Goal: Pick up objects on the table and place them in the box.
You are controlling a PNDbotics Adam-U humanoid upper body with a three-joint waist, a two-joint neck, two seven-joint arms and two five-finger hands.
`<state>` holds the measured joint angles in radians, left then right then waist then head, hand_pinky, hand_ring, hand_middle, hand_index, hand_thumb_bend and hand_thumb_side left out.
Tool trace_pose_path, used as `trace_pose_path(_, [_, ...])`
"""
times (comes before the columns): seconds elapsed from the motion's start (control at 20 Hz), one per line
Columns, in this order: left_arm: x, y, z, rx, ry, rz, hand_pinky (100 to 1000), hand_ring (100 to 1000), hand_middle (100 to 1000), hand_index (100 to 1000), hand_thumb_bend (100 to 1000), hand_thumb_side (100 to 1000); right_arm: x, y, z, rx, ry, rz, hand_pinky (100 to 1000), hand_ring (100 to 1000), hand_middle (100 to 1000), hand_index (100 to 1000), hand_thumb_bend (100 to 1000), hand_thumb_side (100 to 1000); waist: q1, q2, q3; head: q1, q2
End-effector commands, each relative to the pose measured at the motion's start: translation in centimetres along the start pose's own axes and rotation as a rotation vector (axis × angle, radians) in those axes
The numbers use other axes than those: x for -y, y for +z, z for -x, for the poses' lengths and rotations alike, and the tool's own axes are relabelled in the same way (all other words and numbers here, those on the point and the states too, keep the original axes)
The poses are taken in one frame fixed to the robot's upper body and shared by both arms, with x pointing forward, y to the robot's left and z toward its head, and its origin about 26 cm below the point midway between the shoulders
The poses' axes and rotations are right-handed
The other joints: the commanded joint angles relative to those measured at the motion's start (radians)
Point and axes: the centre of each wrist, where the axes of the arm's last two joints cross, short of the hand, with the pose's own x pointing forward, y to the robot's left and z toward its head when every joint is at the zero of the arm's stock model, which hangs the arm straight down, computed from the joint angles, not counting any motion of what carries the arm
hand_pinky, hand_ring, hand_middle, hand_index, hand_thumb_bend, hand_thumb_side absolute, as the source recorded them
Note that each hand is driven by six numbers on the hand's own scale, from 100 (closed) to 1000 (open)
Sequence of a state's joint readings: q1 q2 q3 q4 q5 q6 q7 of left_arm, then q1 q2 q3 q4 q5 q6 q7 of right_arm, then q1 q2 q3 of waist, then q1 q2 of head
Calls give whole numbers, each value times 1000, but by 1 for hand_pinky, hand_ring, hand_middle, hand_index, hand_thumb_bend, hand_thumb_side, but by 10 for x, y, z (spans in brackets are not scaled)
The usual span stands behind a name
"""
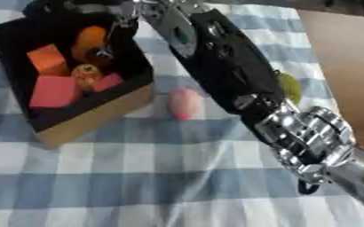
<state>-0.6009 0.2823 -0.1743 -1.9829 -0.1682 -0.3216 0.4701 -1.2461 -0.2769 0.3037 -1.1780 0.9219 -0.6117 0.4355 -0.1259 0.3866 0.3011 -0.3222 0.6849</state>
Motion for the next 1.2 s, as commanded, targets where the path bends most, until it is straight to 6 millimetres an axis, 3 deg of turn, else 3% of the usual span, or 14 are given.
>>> trace_pose_path(0.05, [-7, -4, -4, 19, -25, 6, 747, 877, 736, 798, 578, 610, 21, 29, 10, -28, 26, 44, 944, 930, 836, 957, 382, 100, -3, -36, -9, 23, 5])
trace_pose_path(0.3, [-12, 0, -2, 2, -59, 3, 746, 881, 738, 798, 575, 614, 30, 79, 19, -82, -38, 48, 940, 925, 831, 953, 371, 100, -1, -42, -32, 56, 16])
trace_pose_path(0.6, [-20, 8, 0, -33, -102, 2, 745, 885, 741, 798, 570, 620, 20, 132, 14, -141, -71, -33, 938, 931, 832, 950, 382, 100, 9, -49, -63, 77, 30])
trace_pose_path(0.75, [-22, 10, 1, -42, -116, -3, 744, 887, 742, 798, 568, 622, 12, 146, 5, -138, -75, -62, 935, 930, 826, 944, 371, 100, 13, -49, -70, 81, 32])
trace_pose_path(0.8, [-23, 10, 1, -44, -119, -4, 744, 886, 742, 798, 567, 622, 11, 149, 1, -134, -75, -67, 933, 928, 821, 940, 470, 100, 14, -48, -71, 81, 33])
trace_pose_path(0.9, [-23, 11, 1, -46, -123, -7, 744, 887, 742, 798, 568, 622, 8, 155, -4, -136, -78, -79, 931, 926, 813, 932, 355, 100, 16, -48, -72, 82, 34])
trace_pose_path(1.2, [-24, 11, 1, -54, -130, -9, 744, 888, 742, 798, 568, 623, -7, 166, -11, -155, -125, -119, 927, 917, 774, 907, 292, 114, 19, -49, -73, 85, 37])
